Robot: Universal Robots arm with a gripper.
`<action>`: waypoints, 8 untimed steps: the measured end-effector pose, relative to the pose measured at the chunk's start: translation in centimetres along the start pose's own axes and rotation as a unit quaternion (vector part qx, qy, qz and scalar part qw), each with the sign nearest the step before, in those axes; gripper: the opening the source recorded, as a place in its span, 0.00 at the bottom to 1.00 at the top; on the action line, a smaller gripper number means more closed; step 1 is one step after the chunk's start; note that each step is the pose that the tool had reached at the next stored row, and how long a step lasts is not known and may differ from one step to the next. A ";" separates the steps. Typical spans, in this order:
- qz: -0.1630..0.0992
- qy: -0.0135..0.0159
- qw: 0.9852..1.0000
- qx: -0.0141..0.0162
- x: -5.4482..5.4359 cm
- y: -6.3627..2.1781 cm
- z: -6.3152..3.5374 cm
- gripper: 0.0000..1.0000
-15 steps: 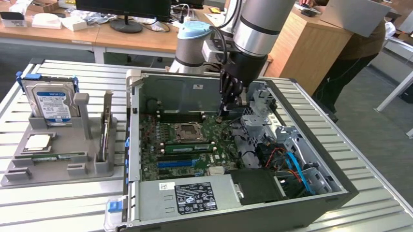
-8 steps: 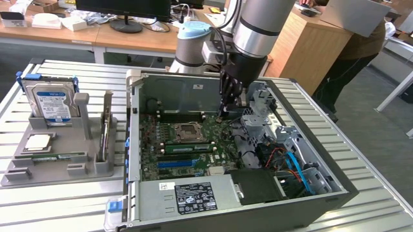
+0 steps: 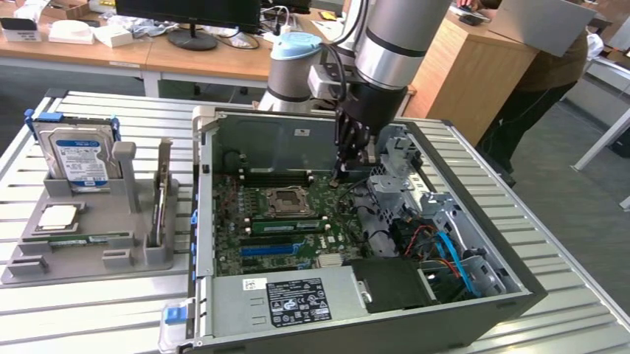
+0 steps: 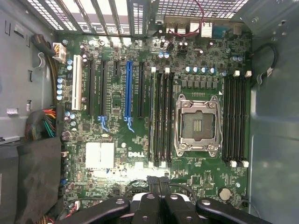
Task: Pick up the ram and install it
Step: 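Press down the ram until it locks into place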
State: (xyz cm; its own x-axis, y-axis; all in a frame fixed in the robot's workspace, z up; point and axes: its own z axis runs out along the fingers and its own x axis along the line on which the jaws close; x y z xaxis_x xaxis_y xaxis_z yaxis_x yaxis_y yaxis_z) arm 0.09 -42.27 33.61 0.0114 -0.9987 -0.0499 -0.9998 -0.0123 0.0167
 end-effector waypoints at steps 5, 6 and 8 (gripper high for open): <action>0.000 0.000 1.000 0.000 0.0 -0.02 0.14 0.10; 0.000 0.000 1.000 0.000 0.0 -0.02 0.15 0.10; 0.000 0.000 1.000 0.000 0.0 -0.02 0.22 0.10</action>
State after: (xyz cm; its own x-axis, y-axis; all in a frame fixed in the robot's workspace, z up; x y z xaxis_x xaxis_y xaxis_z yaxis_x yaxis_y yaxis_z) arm 0.11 -42.27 33.39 0.0115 -0.9987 -0.0498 -0.9998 -0.0124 0.0167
